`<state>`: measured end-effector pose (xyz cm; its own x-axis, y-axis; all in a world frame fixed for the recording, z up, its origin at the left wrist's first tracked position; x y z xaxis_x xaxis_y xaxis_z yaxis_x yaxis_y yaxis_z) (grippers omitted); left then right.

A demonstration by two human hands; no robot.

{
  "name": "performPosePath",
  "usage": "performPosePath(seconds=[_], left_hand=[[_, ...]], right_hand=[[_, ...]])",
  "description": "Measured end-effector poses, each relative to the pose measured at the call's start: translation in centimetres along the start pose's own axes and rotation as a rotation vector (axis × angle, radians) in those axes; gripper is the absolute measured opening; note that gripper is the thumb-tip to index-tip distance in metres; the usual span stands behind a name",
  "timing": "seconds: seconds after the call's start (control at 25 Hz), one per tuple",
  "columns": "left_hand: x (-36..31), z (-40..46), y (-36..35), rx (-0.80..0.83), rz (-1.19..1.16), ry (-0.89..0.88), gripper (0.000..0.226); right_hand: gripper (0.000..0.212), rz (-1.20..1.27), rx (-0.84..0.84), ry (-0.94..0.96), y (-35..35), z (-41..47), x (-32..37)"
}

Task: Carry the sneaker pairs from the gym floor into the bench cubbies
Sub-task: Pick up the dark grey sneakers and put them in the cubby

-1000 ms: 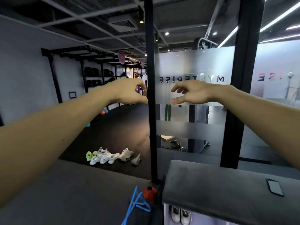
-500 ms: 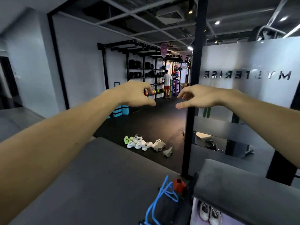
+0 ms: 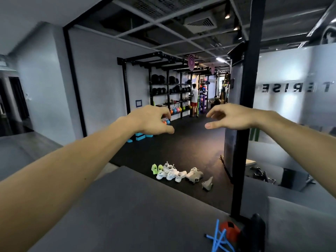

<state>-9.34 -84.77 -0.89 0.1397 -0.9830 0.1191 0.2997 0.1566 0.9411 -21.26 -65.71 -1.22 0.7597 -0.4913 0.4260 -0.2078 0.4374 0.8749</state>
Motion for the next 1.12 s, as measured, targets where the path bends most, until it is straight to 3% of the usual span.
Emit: performPosePath(seconds=[0.28,0.56,1.12], left_hand=[[9.5,10.0,-7.5,-0.002,-0.016,-0.031,0.055],[17.5,24.6,-13.6,0.0,0.039,-0.023,0.055],[29.2,60.3,-26.2,-0.055,0.042,-0.195,0.06]], right_hand=[[0.054,-0.032,0.032,-0.069,-4.0,13.1,-4.0],[0.052,-0.053,0.029,-0.022,-6.0,31.1,-9.8],[0.059,-0.077,-0.059,-0.175,-7.1,62.6,-26.0]])
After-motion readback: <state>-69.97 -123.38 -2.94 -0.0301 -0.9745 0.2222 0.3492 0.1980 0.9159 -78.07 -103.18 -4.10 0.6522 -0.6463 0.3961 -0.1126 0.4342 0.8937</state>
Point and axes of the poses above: each hand's wrist, its own z-axis towards the middle knuckle, its own y-axis out of the back of the hand, x = y × z, the point moved 7 cm from there along z, towards the middle knuckle, and after that the axes turned 7 degrees about z, right-handed, at the moved point
